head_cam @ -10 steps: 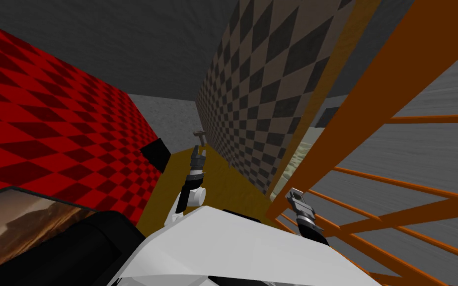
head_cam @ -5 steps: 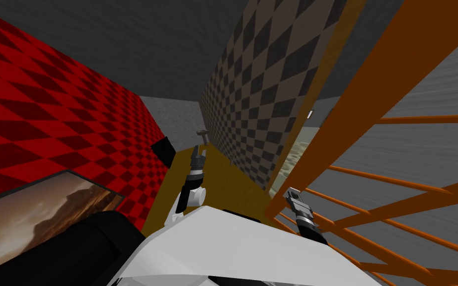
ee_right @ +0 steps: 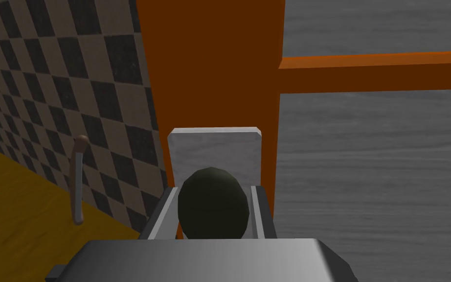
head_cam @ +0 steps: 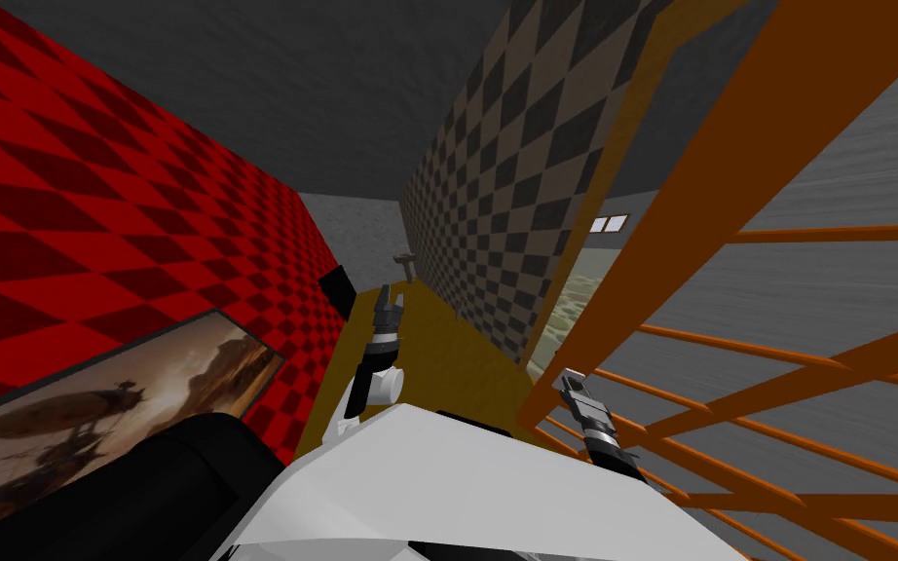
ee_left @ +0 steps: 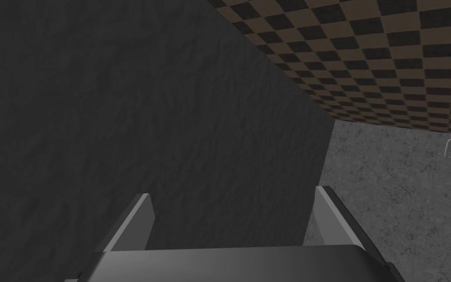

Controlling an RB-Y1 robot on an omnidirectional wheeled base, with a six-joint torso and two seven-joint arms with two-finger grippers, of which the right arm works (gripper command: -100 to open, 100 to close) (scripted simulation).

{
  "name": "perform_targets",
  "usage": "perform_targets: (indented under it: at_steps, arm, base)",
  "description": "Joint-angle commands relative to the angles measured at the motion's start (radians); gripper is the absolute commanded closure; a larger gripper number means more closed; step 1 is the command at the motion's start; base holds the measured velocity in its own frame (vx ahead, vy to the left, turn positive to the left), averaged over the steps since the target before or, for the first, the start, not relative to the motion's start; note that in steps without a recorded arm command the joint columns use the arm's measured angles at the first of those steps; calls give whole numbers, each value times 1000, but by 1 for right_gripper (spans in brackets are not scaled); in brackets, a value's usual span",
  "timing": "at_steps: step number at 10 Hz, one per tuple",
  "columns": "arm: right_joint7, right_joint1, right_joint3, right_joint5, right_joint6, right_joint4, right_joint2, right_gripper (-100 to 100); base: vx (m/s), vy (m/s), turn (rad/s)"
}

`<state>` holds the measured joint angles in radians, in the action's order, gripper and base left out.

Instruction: Pull the door open

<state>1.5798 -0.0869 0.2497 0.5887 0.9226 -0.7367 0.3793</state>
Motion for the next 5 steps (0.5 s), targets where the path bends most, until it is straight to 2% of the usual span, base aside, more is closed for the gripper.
perform_targets:
  at_steps: [1,2,3,5]
  arm:
    - [14,-7,14,-8,8,-8,11,100]
    - [10,-3,11,-6,5,-2,6,100]
    - [30,-17,33,-18,18,-6,19,100]
    - [51,-30,53,-29,34,-12,36,100]
  base:
    - [-233,-4,55]
    - [-103,4,16]
    - [-167,-5,100]
    - [-245,-37,96]
